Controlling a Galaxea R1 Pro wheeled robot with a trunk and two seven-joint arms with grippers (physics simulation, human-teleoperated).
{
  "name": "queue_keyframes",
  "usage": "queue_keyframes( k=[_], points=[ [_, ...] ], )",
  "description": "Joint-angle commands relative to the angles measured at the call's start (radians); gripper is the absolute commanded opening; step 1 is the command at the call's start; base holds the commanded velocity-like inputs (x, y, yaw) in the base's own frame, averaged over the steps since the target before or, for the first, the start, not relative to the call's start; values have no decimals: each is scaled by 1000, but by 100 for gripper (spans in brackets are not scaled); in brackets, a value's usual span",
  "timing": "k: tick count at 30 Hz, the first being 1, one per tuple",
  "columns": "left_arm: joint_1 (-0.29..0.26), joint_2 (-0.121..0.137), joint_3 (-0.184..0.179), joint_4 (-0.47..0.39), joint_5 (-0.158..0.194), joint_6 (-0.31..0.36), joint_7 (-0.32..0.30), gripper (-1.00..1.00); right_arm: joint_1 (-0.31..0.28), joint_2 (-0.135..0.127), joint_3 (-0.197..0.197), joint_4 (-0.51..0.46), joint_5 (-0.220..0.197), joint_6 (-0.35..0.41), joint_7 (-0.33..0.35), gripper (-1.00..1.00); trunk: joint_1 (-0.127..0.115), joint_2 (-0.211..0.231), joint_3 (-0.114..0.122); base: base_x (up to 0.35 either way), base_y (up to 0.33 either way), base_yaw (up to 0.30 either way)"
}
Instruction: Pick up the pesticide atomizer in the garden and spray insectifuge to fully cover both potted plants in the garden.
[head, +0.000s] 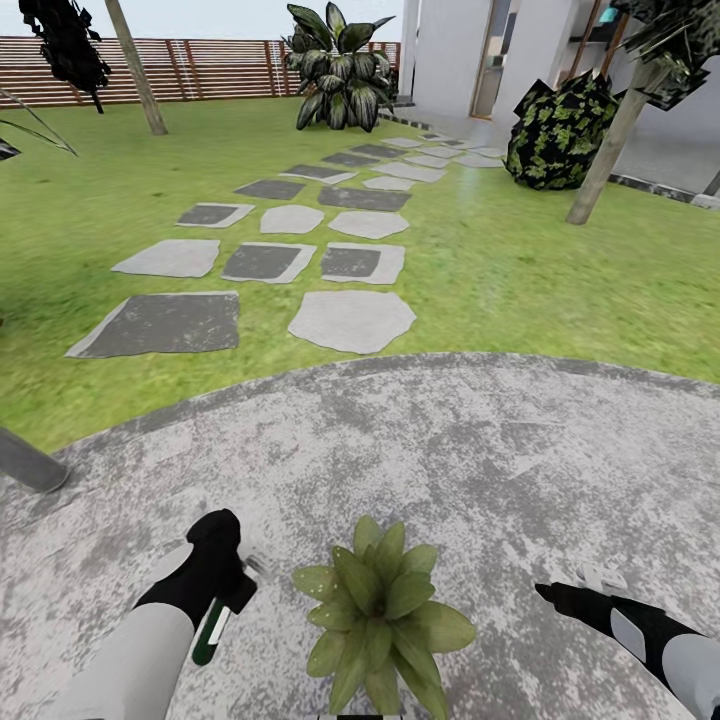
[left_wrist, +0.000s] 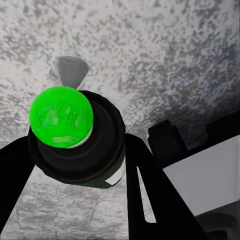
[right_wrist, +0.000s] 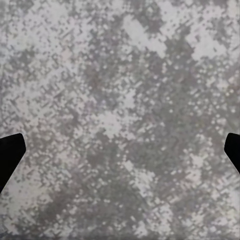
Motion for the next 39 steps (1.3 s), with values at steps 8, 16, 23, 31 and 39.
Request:
queue_keyframes(
  k=[8, 16, 23, 31, 39],
  points=[
    [0, -19, 3, -1, -7, -14, 62, -100, 0, -1, 7, -1, -11, 5, 3, 100, 0, 0, -1, 0, 0, 0],
    [8, -35, 0, 7, 73, -33, 99, -100, 0, -1, 7, -1, -11, 5, 3, 100, 0, 0, -1, 0, 0, 0],
    [9, -35, 2, 93, 80, -34, 99, -100, 0, -1, 7, -1, -11, 5, 3, 100, 0, 0, -1, 0, 0, 0],
    [9, -33, 3, 98, 80, -34, 99, -100, 0, -1, 7, -1, -11, 5, 2, 100, 0, 0, -1, -1, 0, 26],
    [9, -41, 1, 95, 81, -32, 97, -100, 0, -1, 7, -1, -11, 1, 0, 100, 0, 0, -1, -221, 0, 225]
  ],
)
